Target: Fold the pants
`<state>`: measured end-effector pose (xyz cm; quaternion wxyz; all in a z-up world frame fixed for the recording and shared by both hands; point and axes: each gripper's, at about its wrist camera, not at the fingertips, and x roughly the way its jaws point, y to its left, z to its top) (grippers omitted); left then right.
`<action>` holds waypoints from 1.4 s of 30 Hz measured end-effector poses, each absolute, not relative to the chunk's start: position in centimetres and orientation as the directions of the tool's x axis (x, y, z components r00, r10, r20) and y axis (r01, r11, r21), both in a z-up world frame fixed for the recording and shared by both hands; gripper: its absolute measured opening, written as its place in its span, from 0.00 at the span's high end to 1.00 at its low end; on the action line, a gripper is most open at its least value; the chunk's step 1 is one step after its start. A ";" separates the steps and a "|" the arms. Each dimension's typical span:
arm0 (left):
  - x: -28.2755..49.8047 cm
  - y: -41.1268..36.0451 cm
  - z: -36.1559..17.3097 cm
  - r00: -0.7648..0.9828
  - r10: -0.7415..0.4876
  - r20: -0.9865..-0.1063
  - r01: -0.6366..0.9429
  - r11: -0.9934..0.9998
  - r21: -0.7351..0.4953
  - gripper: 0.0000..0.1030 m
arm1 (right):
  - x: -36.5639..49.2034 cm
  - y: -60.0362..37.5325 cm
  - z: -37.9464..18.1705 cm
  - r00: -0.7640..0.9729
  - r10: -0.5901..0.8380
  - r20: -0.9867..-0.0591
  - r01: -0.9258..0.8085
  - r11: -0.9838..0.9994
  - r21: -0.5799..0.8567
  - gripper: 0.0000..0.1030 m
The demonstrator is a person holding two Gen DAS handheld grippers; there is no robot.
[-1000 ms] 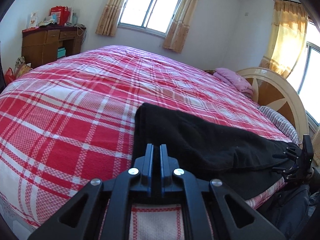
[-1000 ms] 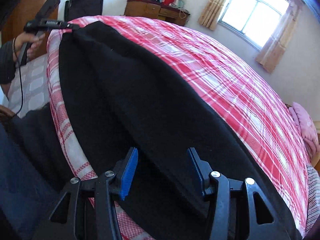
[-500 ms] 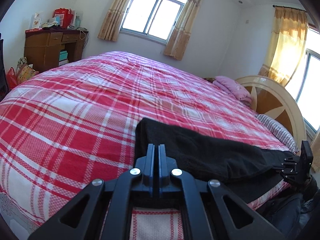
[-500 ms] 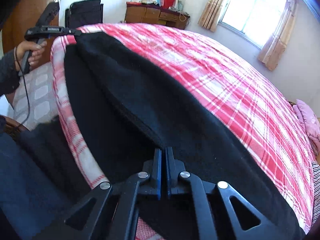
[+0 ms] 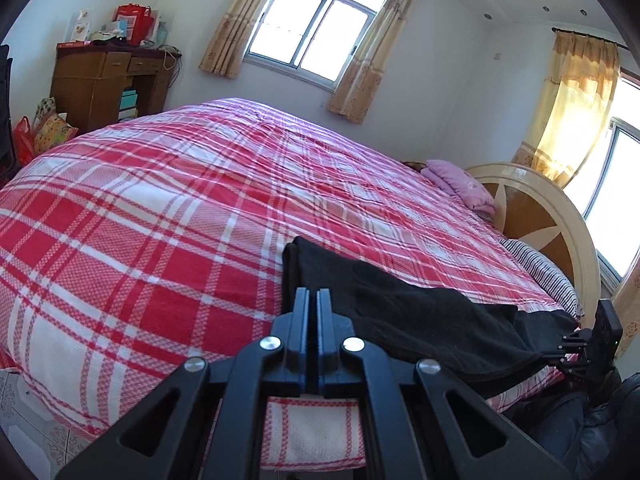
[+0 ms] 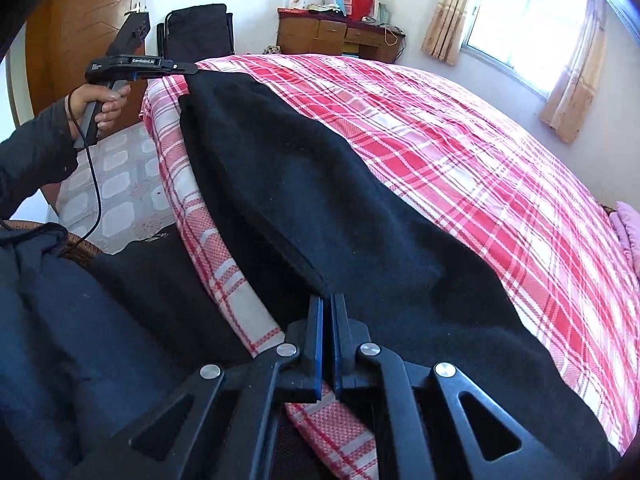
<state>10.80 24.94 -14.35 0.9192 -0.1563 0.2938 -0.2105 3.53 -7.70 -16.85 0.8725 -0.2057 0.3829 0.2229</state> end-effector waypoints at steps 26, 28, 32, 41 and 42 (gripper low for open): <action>9.7 17.8 -11.5 0.742 -0.474 -0.473 0.410 0.880 -0.238 0.77 | 4.9 -16.1 -15.9 0.617 0.123 -0.777 -0.344 0.931 -0.125 0.62; 9.5 13.5 -11.1 0.693 -0.531 -0.489 0.495 0.842 -0.213 0.74 | 4.6 -18.2 -15.2 0.637 0.095 -0.765 -0.284 0.952 -0.118 0.61; 8.2 4.0 -11.2 0.555 -0.629 -0.544 0.677 0.722 -0.144 0.74 | 2.8 -22.7 -13.9 0.670 0.004 -0.742 -0.150 0.980 -0.130 0.59; 6.4 -10.9 -10.7 0.320 -0.751 -0.578 0.857 0.490 -0.162 0.74 | -2.5 -36.2 -10.2 0.692 -0.241 -0.681 0.319 0.948 -0.011 0.55; 6.4 -12.1 -10.8 0.293 -0.762 -0.578 0.869 0.465 -0.172 0.74 | -3.5 -38.1 -9.9 0.684 -0.273 -0.677 0.383 0.924 0.015 0.55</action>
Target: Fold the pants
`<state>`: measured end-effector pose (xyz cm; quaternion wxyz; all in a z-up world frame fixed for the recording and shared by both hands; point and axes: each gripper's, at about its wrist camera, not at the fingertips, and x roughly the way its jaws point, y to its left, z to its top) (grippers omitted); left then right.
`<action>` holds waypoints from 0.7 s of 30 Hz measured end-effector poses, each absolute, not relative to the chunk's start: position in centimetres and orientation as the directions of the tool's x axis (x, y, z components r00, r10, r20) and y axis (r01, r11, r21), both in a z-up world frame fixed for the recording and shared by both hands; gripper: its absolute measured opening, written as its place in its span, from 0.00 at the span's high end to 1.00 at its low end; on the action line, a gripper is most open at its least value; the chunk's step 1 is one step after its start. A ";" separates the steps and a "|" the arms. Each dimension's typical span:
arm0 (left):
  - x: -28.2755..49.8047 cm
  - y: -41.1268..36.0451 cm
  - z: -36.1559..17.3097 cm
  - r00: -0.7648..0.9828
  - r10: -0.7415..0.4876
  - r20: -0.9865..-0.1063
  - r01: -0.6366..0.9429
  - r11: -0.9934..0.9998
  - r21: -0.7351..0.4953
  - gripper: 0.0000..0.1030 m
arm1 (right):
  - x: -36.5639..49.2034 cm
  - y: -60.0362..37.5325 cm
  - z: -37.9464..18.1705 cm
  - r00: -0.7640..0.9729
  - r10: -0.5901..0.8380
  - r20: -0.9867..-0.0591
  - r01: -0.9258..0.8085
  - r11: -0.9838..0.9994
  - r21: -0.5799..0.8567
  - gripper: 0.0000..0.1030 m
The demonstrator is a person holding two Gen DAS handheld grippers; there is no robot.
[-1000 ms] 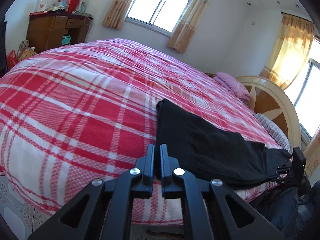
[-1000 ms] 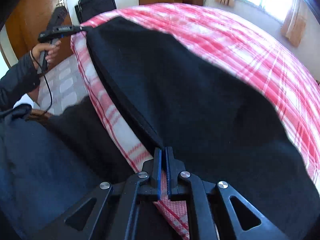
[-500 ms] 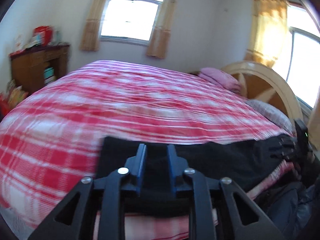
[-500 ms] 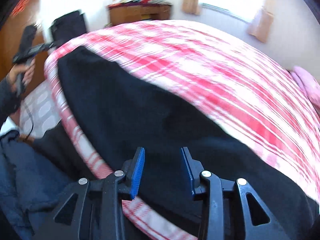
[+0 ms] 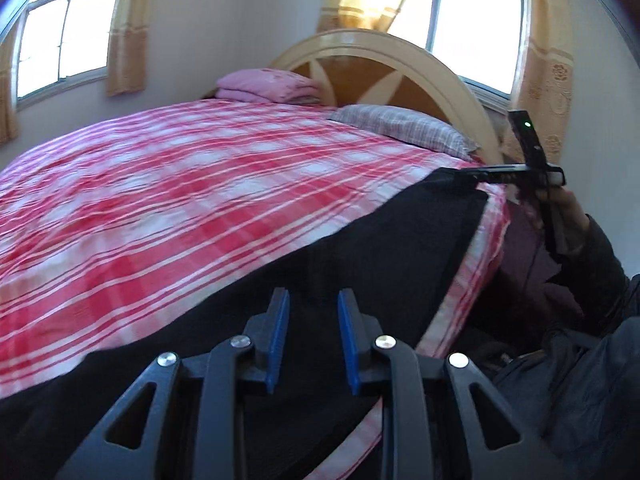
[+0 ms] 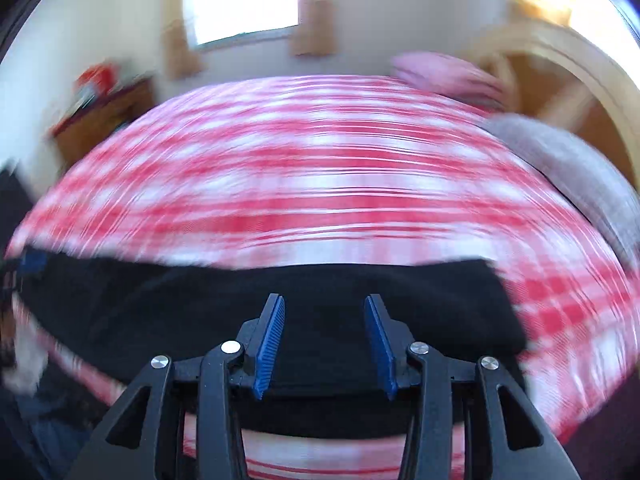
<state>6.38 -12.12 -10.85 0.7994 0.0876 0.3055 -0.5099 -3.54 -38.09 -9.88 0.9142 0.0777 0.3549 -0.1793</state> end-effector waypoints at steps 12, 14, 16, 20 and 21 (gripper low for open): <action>2.5 -24.1 -11.9 0.063 -0.766 -0.639 0.956 0.230 -0.182 0.74 | -8.6 -47.3 -10.2 0.688 -0.229 -0.688 0.564 0.766 0.309 0.54; 2.1 -25.6 -12.2 0.039 -0.760 -0.648 0.961 0.207 -0.186 0.74 | -8.6 -47.5 -10.7 0.688 -0.222 -0.691 0.564 0.762 0.317 0.54; 1.8 -26.6 -12.6 0.021 -0.755 -0.655 0.962 0.192 -0.192 0.74 | -8.5 -47.8 -11.1 0.684 -0.209 -0.699 0.561 0.763 0.320 0.54; 1.3 -27.7 -13.7 -0.011 -0.744 -0.668 0.962 0.174 -0.210 0.74 | -8.4 -47.4 -11.8 0.703 -0.177 -0.689 0.526 0.782 0.336 0.67; 1.1 -27.9 -14.0 -0.013 -0.736 -0.677 0.962 0.175 -0.208 0.74 | -8.1 -47.1 -11.8 0.708 -0.170 -0.686 0.511 0.794 0.330 0.72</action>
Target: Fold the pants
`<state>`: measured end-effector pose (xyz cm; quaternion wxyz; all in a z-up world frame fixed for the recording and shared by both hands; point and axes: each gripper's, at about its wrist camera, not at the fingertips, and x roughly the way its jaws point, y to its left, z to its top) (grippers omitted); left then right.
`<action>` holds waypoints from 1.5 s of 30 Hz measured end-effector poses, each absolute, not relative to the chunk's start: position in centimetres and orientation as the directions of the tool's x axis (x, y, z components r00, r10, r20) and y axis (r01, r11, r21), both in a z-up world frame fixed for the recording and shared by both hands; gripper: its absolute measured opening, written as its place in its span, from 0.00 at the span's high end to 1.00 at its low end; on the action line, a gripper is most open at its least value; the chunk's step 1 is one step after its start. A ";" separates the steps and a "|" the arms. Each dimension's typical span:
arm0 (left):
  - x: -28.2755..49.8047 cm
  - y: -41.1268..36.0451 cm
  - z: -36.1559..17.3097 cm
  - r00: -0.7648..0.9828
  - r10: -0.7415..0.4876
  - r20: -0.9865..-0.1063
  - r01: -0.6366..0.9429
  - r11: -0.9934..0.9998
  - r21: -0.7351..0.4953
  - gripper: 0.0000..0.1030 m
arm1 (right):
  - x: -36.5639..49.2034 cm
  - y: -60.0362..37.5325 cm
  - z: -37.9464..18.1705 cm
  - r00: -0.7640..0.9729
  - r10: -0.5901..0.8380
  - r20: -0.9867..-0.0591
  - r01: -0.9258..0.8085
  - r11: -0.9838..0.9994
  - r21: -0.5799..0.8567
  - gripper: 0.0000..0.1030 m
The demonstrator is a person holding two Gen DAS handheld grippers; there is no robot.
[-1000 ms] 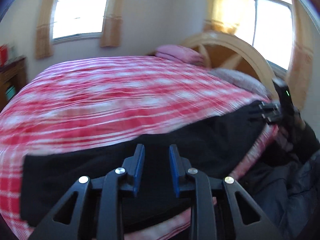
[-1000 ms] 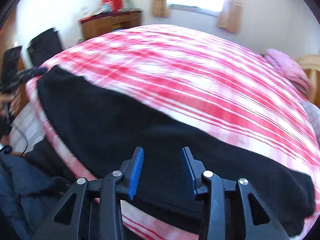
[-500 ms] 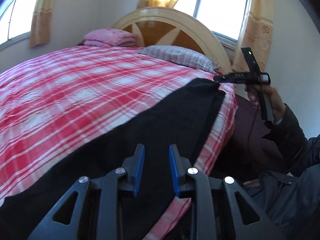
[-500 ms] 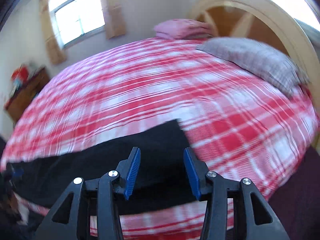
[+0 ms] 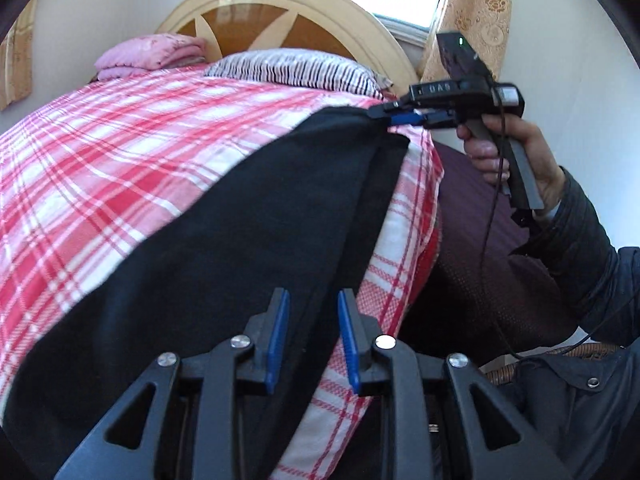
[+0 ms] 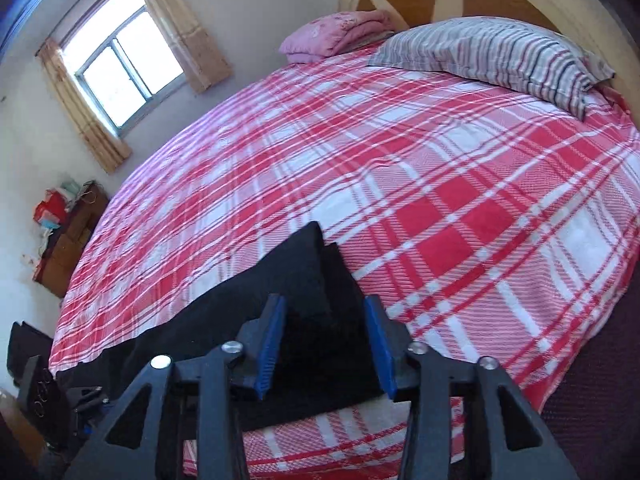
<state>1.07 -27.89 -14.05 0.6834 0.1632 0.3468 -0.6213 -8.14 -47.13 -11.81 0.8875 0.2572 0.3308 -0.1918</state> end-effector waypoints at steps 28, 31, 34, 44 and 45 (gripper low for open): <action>0.4 -28.0 -15.9 -0.003 -0.667 -0.745 0.960 0.207 -0.190 0.90 | -11.5 -43.4 -11.5 0.707 -0.199 -0.679 0.316 0.947 0.051 0.73; 0.3 -28.0 -16.0 0.008 -0.665 -0.746 0.961 0.211 -0.178 0.90 | -11.3 -44.4 -10.4 0.728 -0.152 -0.668 0.310 0.943 0.123 0.47; 0.1 -28.2 -15.9 0.022 -0.660 -0.751 0.965 0.211 -0.157 0.90 | -10.4 -45.2 -9.5 0.737 -0.140 -0.661 0.317 0.936 0.156 0.47; -0.3 -27.8 -15.5 0.023 -0.672 -0.741 0.964 0.210 -0.161 0.97 | -4.1 -49.2 -12.5 0.646 -0.026 -0.763 0.414 0.851 0.322 0.85; -0.3 -27.7 -15.4 0.015 -0.677 -0.736 0.965 0.201 -0.166 0.97 | -3.9 -49.2 -12.6 0.652 -0.038 -0.757 0.417 0.852 0.316 0.89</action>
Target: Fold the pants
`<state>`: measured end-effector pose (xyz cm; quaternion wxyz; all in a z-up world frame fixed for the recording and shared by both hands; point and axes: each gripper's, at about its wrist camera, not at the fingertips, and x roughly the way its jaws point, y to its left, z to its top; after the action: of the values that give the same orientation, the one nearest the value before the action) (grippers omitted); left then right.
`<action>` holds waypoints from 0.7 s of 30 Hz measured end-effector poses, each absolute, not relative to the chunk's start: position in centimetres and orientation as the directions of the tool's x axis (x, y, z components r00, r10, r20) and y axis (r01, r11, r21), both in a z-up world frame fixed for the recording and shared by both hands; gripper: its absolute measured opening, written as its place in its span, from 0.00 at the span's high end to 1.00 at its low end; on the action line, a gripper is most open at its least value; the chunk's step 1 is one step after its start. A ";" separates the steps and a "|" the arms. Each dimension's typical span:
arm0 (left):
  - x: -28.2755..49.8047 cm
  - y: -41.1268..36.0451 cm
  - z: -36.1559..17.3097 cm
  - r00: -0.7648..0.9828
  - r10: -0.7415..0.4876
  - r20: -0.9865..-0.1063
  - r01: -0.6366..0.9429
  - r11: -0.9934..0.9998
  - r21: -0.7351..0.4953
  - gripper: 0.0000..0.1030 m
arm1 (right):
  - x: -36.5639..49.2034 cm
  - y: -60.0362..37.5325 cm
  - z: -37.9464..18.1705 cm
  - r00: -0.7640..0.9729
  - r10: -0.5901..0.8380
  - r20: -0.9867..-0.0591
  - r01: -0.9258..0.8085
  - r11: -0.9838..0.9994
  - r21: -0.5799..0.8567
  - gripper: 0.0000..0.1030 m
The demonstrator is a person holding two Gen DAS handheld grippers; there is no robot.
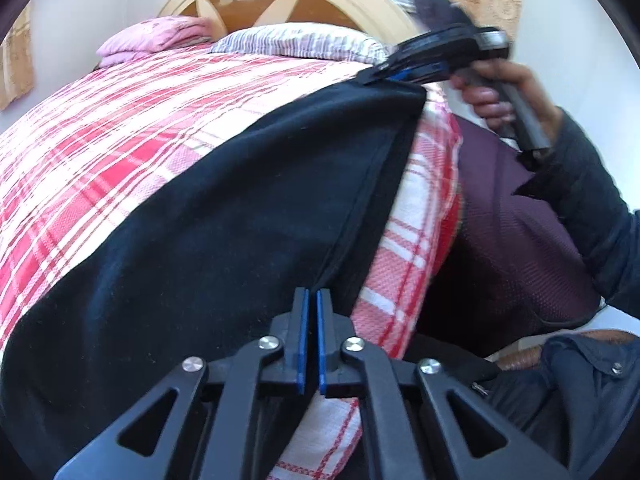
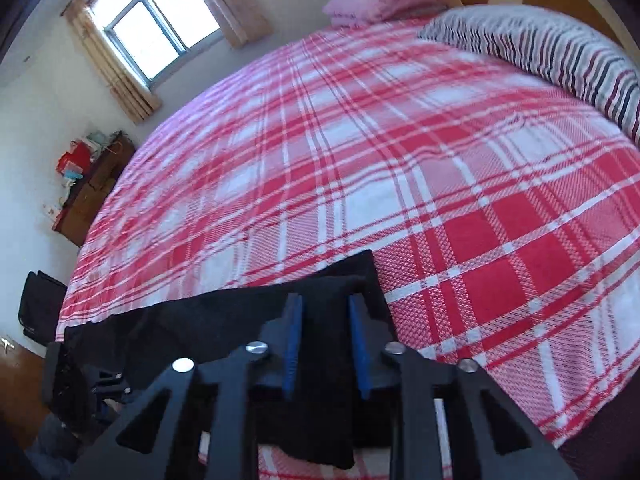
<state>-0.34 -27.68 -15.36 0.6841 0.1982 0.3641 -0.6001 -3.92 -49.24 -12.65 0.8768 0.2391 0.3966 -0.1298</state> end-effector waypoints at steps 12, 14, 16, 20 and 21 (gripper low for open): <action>-1.3 -28.6 -15.7 -0.085 -0.664 -0.742 0.967 0.125 -0.222 0.98 | -4.6 -47.9 -12.3 0.611 -0.251 -0.751 0.453 0.889 0.072 0.63; -1.2 -28.4 -15.0 -0.060 -0.684 -0.727 0.970 0.132 -0.204 0.98 | -5.6 -48.5 -12.4 0.608 -0.286 -0.741 0.493 0.867 0.070 0.55; -1.1 -28.1 -14.3 -0.026 -0.702 -0.712 0.971 0.150 -0.184 0.98 | -6.9 -48.6 -11.8 0.621 -0.290 -0.728 0.504 0.860 0.086 0.55; -0.6 -27.9 -13.6 0.044 -0.723 -0.690 0.969 0.199 -0.146 0.98 | -9.9 -47.5 -10.5 0.660 -0.268 -0.702 0.492 0.860 0.134 0.55; -0.5 -28.0 -13.5 0.051 -0.725 -0.687 0.968 0.206 -0.146 0.98 | -10.5 -47.2 -10.3 0.675 -0.246 -0.696 0.481 0.861 0.162 0.55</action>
<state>-0.47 -28.01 -13.54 0.7016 0.1821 0.3328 -0.6032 -10.53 -47.16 -10.35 0.8995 0.1687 0.3488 -0.2021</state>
